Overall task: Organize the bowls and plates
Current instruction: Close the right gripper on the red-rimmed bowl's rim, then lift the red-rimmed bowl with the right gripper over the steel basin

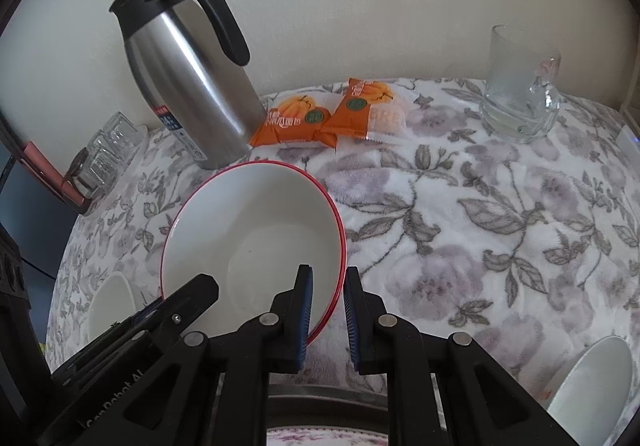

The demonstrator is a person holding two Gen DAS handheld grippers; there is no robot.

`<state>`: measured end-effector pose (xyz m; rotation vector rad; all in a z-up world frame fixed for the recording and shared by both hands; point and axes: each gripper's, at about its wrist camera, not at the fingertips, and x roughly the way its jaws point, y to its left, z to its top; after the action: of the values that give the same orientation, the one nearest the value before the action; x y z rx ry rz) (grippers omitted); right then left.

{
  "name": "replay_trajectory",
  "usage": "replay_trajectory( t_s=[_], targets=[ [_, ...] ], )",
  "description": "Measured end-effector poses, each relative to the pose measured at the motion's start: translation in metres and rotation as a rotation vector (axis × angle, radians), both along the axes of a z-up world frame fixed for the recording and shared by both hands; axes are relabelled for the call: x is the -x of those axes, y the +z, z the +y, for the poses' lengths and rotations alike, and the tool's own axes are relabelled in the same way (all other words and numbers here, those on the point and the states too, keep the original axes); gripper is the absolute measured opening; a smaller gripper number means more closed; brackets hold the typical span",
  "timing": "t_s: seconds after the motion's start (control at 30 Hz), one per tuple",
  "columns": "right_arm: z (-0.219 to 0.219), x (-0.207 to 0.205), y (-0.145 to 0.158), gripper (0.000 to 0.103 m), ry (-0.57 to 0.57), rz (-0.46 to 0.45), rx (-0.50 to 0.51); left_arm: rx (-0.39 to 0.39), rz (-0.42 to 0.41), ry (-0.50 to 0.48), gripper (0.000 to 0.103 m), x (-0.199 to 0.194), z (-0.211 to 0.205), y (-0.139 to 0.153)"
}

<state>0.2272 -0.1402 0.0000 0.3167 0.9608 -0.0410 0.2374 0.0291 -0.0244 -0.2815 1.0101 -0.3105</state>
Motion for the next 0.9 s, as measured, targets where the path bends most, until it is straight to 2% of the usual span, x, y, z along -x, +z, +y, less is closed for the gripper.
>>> replay_trajectory(
  t_s=[0.3, 0.57, 0.9],
  targets=[
    [-0.008, 0.034, 0.027, 0.017, -0.045, -0.032, -0.003, -0.047, -0.060, -0.052, 0.021, 0.027, -0.014, 0.033],
    [-0.025, 0.074, 0.044, 0.017, -0.097, -0.046, -0.058, -0.018, -0.083, -0.078, 0.021, 0.058, -0.022, 0.060],
    [-0.029, 0.124, 0.059, 0.017, -0.131, -0.081, -0.065, -0.037, -0.105, -0.106, 0.021, 0.101, -0.029, 0.074]
  ],
)
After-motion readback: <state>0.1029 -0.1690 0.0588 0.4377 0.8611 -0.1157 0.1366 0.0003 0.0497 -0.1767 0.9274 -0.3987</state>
